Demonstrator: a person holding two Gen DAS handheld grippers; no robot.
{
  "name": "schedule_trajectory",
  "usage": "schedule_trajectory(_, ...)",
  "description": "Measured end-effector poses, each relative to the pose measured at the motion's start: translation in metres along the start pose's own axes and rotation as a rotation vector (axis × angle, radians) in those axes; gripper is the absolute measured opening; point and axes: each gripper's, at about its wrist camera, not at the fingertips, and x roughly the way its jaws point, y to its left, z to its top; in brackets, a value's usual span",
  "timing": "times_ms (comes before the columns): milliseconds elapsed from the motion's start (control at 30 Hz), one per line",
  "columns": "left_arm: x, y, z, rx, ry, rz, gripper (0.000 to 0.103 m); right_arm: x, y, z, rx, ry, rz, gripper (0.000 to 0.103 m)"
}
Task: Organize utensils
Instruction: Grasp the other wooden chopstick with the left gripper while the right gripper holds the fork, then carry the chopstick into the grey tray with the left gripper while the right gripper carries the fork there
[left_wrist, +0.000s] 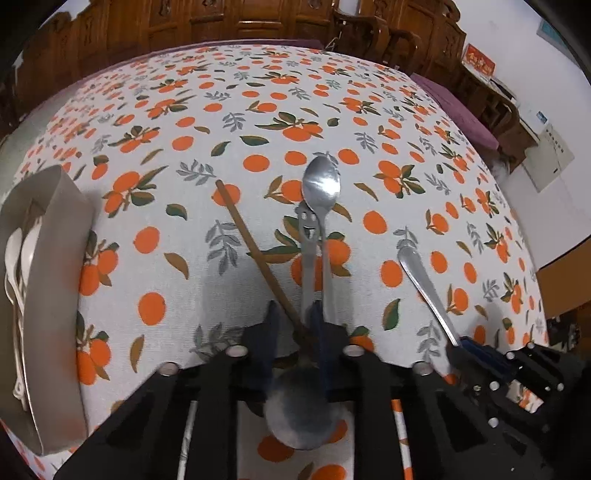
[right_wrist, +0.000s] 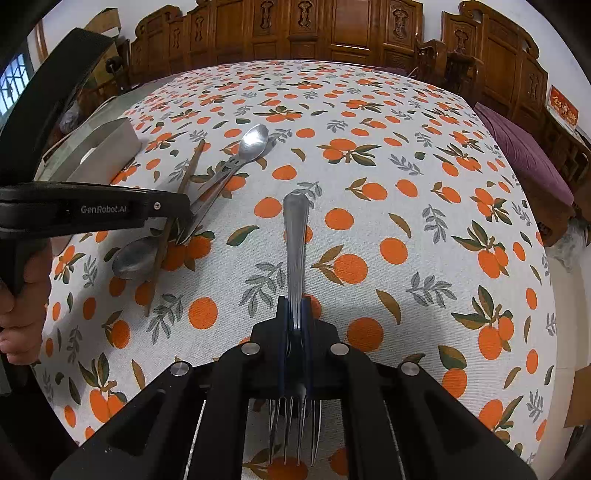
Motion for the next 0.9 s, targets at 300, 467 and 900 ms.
schedule_trajectory(300, -0.010, -0.005, -0.002, -0.004, 0.003, -0.026, 0.004, 0.000, 0.000, 0.000, 0.008, -0.001, 0.000, 0.008)
schedule_trajectory(467, -0.022, -0.008, -0.004, 0.019, -0.013, -0.041, 0.004, 0.000, -0.001, 0.001, 0.018, 0.004, -0.002, 0.008)
schedule_trajectory(900, -0.082, 0.013, -0.002, 0.067, -0.094, -0.027, 0.004, -0.028, 0.011, 0.014, 0.045, -0.049, 0.024, 0.008)
